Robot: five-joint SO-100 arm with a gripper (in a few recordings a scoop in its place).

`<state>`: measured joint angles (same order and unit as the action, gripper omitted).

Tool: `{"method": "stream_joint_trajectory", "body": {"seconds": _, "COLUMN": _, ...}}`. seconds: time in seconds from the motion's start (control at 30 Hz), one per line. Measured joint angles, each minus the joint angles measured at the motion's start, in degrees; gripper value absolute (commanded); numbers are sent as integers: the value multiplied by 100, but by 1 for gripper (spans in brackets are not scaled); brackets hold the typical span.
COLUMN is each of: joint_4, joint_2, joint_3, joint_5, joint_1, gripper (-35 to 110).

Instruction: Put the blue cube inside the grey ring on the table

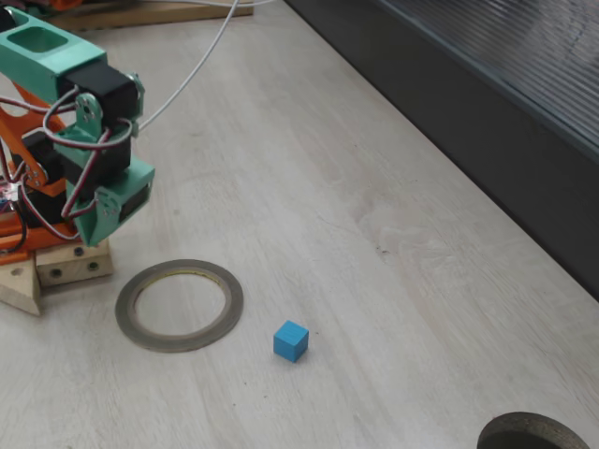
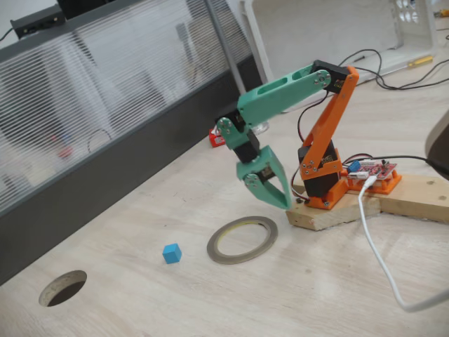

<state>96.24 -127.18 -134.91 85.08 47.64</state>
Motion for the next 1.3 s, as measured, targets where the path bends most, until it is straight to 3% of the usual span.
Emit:
{"method": "stream_joint_trajectory", "body": {"seconds": 1.07, "joint_4": 9, "joint_2": 18, "joint_3": 958, "joint_5": 9, "joint_1": 18, "gripper": 0}}
{"method": "stream_joint_trajectory", "body": {"seconds": 1.3, "joint_4": 9, "joint_2": 1397, "joint_3": 2180, "joint_5": 9, "joint_1": 18, "gripper": 0}}
